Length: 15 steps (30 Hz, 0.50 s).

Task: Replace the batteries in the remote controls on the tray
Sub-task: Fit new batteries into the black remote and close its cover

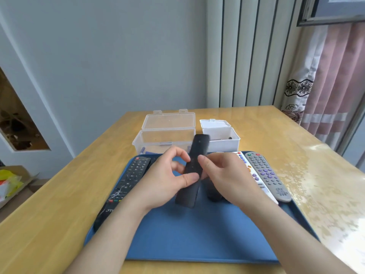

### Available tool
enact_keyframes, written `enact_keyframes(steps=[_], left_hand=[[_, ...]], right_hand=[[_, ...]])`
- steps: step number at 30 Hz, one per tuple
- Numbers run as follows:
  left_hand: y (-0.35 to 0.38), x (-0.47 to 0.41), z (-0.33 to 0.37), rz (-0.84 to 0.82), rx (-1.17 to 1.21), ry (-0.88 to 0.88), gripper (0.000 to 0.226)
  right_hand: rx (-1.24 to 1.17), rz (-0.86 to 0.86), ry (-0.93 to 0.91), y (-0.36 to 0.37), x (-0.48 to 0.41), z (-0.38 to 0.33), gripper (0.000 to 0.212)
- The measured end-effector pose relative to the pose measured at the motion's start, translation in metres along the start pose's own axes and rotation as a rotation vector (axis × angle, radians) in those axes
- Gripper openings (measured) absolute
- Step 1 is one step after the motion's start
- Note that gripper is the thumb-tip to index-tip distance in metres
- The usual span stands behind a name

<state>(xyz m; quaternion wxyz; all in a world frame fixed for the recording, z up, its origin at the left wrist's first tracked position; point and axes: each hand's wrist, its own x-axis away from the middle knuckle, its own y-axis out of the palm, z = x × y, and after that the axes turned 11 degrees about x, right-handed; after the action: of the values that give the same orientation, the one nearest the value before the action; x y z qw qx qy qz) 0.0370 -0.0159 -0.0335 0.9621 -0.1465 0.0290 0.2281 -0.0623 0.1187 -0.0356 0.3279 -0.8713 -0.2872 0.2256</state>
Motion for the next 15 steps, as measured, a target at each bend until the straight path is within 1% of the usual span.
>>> enact_keyframes(steps=[1, 2, 3, 4, 7, 9, 11, 13, 15], left_hand=[[-0.001, -0.002, -0.003, 0.046, -0.069, -0.004, 0.022], [-0.003, -0.003, -0.006, 0.088, -0.144, -0.009, 0.019], [-0.003, -0.004, -0.009, 0.111, -0.22, -0.023, 0.017], [-0.003, -0.005, -0.012, 0.114, -0.284, -0.047, 0.017], [0.002, -0.004, -0.017, 0.075, -0.37, -0.14, 0.029], [0.008, -0.003, -0.016, 0.052, -0.396, -0.156, 0.038], [0.012, -0.003, -0.013, 0.05, -0.504, -0.13, 0.046], [0.015, -0.002, -0.011, 0.023, -0.606, -0.126, 0.054], [0.016, 0.0, -0.009, -0.026, -0.6, -0.151, 0.061]], right_hand=[[0.198, 0.078, -0.058, 0.001, -0.002, 0.004, 0.034], [0.362, 0.139, -0.112, 0.001, -0.004, 0.008, 0.027], [0.467, 0.141, -0.144, 0.001, -0.005, 0.01, 0.021], [0.531, 0.085, -0.151, 0.0, -0.005, 0.013, 0.023], [0.67, -0.191, -0.131, -0.002, -0.002, 0.013, 0.046], [0.78, -0.291, -0.149, 0.001, 0.001, 0.011, 0.055], [0.845, -0.304, -0.17, 0.003, 0.002, 0.011, 0.056], [0.874, -0.286, -0.188, 0.003, 0.003, 0.01, 0.05], [0.857, -0.258, -0.224, 0.002, 0.003, 0.008, 0.042]])
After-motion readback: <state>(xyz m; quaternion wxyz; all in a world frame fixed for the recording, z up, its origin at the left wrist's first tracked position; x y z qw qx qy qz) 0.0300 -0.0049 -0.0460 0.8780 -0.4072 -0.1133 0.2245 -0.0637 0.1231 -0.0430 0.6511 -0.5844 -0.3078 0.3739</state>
